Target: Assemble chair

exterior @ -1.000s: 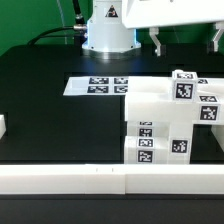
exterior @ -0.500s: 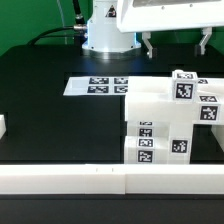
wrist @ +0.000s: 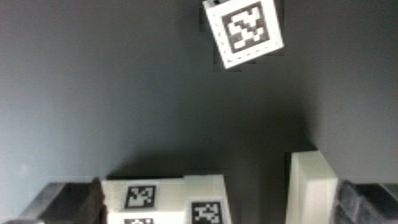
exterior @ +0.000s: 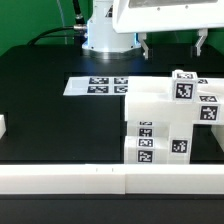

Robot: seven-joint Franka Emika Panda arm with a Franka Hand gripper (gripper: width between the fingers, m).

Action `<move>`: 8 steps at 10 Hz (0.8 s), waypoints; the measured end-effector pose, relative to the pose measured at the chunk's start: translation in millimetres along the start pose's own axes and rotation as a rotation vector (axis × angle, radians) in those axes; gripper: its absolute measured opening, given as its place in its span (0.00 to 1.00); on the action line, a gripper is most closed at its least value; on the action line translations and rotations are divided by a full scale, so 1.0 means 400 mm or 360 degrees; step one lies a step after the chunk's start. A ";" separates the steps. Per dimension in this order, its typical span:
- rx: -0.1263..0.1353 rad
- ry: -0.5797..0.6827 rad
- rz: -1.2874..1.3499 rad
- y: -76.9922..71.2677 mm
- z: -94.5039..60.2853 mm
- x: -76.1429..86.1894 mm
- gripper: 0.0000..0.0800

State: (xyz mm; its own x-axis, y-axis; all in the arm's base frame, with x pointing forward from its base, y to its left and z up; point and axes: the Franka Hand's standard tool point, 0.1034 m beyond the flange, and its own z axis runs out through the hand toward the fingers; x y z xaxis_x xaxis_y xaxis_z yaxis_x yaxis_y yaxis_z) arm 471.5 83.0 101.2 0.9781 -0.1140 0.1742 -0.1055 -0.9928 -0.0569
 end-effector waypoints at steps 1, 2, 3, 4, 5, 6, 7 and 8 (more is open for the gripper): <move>-0.0003 -0.0012 -0.0035 -0.008 0.007 -0.019 0.81; -0.0004 -0.0003 -0.0082 -0.021 0.013 -0.034 0.81; -0.0003 0.0002 -0.0118 -0.042 0.018 -0.047 0.81; -0.0004 0.0012 -0.0128 -0.049 0.022 -0.051 0.81; -0.0004 0.0000 -0.0123 -0.046 0.022 -0.052 0.81; -0.0004 -0.0053 -0.0118 -0.047 0.024 -0.056 0.81; -0.0003 -0.0048 -0.0118 -0.048 0.024 -0.054 0.81; -0.0005 -0.0101 -0.0150 -0.045 0.027 -0.062 0.81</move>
Offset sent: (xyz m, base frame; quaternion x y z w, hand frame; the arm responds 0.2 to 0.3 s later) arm -0.0149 0.0198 -0.0102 -0.0038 0.0458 -0.0183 0.9988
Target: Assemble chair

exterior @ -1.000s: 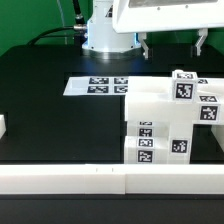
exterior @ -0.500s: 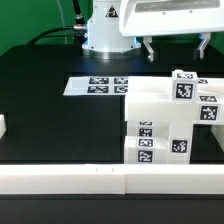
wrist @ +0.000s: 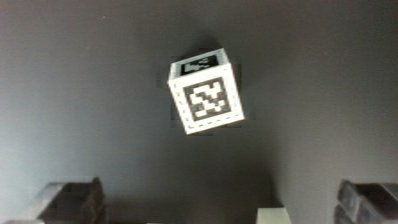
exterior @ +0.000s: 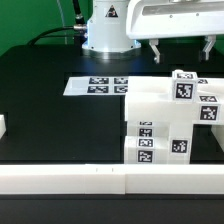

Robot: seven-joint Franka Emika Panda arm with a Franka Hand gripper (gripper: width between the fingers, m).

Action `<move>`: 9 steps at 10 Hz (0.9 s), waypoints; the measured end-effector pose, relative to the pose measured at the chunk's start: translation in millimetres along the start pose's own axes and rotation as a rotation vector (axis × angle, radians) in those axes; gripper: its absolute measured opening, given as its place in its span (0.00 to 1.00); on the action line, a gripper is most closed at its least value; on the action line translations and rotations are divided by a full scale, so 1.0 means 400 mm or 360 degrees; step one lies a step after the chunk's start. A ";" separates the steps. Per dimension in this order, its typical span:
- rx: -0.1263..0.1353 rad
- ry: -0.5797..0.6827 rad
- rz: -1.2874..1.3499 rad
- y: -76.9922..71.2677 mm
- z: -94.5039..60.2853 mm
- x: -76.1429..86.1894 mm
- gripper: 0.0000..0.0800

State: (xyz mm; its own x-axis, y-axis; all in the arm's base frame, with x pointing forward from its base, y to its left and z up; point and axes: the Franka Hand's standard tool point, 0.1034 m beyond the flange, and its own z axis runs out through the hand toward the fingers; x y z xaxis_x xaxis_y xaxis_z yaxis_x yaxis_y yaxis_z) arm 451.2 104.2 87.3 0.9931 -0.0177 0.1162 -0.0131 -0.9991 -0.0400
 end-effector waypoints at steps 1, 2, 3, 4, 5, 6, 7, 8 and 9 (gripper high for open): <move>0.0019 -0.0197 -0.0053 0.003 0.000 -0.007 0.81; 0.0029 -0.0292 -0.0061 0.003 0.002 0.010 0.81; 0.0029 -0.0377 -0.0075 0.005 0.014 0.012 0.81; 0.0026 -0.0354 -0.0073 0.005 0.015 0.019 0.81; 0.0025 -0.0355 -0.0072 0.007 0.017 0.016 0.81; 0.0011 -0.0343 -0.0074 0.011 0.033 0.017 0.81; -0.0014 -0.0324 -0.0088 0.011 0.068 0.015 0.81; -0.0029 -0.0314 -0.0103 0.008 0.090 0.010 0.81; -0.0037 -0.0312 -0.0106 0.011 0.101 0.006 0.81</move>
Offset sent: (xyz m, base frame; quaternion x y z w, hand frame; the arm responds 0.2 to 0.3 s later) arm 0.0000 0.0000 0.0000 0.0000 0.0000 0.0000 1.0000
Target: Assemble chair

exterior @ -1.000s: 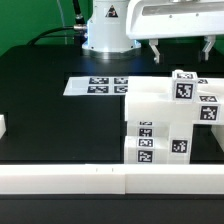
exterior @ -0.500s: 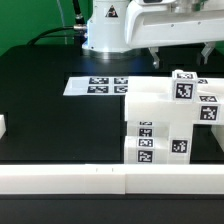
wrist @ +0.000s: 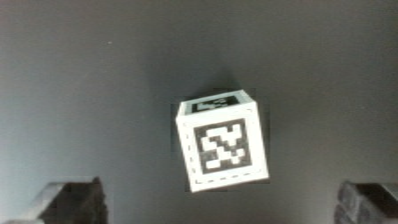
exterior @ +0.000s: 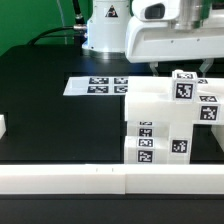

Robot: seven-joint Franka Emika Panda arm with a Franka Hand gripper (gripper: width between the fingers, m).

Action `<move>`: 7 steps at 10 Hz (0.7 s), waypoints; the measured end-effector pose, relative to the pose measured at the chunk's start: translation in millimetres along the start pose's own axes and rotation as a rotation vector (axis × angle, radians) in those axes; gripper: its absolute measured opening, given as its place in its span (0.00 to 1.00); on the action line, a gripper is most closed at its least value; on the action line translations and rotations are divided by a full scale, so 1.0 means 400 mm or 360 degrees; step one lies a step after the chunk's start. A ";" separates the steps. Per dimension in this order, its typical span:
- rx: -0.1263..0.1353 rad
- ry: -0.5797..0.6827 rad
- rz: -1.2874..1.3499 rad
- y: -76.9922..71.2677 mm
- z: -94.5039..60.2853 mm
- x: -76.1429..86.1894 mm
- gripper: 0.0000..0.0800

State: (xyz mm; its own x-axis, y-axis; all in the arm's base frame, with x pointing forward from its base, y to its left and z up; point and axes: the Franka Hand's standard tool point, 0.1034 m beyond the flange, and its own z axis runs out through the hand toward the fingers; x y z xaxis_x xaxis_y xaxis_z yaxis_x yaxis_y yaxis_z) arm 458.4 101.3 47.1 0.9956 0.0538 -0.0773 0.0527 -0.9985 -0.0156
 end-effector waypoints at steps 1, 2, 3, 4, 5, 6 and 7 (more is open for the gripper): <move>0.0000 0.0000 0.0002 0.001 0.000 0.001 0.81; 0.0000 0.0000 0.0003 0.002 0.000 0.001 0.81; 0.0000 0.0000 0.0003 0.002 0.000 0.001 0.81; -0.0005 0.0004 0.0002 0.003 0.005 0.000 0.81; -0.0018 0.0006 -0.0005 0.001 0.025 -0.002 0.81; -0.0027 -0.0011 -0.0016 -0.004 0.043 -0.008 0.81; -0.0030 -0.0012 -0.0014 -0.006 0.047 -0.004 0.81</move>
Offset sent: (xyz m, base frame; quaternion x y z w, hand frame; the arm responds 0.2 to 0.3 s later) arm 0.0000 0.0000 0.0000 0.0000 0.0000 0.0000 1.0000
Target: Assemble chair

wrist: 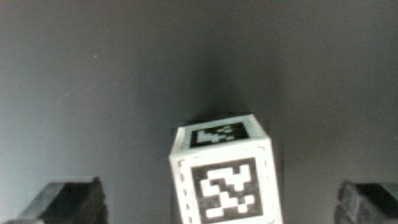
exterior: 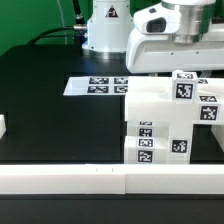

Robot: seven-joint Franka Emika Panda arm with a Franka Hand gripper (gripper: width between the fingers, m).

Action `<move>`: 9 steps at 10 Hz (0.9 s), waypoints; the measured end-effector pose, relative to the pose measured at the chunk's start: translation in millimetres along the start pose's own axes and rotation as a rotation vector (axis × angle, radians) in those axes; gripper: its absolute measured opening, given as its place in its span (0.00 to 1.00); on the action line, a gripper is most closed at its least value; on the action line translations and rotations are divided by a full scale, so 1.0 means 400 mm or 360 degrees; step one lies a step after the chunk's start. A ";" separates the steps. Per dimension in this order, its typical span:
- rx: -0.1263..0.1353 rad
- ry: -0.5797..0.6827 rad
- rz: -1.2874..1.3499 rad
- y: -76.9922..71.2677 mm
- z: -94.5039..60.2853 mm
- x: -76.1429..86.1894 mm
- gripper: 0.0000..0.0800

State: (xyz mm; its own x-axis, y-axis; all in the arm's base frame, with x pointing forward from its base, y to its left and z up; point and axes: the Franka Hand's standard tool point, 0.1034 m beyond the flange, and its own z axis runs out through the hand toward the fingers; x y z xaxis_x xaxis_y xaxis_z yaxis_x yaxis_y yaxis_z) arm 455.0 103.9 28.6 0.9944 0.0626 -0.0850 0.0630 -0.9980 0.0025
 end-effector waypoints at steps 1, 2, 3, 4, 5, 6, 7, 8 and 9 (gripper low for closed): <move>-0.0003 -0.0005 0.0014 -0.001 0.005 -0.001 0.81; -0.0005 -0.0009 0.0017 0.000 0.009 -0.003 0.81; -0.0007 -0.0012 0.0019 0.001 0.011 -0.004 0.81; -0.0010 -0.0018 0.0019 0.003 0.017 -0.006 0.81; -0.0012 -0.0023 0.0021 0.005 0.020 -0.008 0.81; -0.0013 -0.0026 0.0023 0.007 0.023 -0.008 0.81; -0.0016 -0.0030 0.0025 0.009 0.028 -0.009 0.81; -0.0020 -0.0039 0.0029 0.011 0.035 -0.012 0.81; -0.0023 -0.0044 0.0046 0.011 0.040 -0.015 0.81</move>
Offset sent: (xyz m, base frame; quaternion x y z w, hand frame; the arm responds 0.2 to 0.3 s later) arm 0.0047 0.0005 -0.0068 -0.0057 0.0051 -0.0007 1.0000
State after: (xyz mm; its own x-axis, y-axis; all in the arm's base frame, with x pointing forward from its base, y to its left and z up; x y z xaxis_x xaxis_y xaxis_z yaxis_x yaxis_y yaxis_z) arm 447.9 99.0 13.3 0.9931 0.0332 -0.1124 0.0357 -0.9992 0.0200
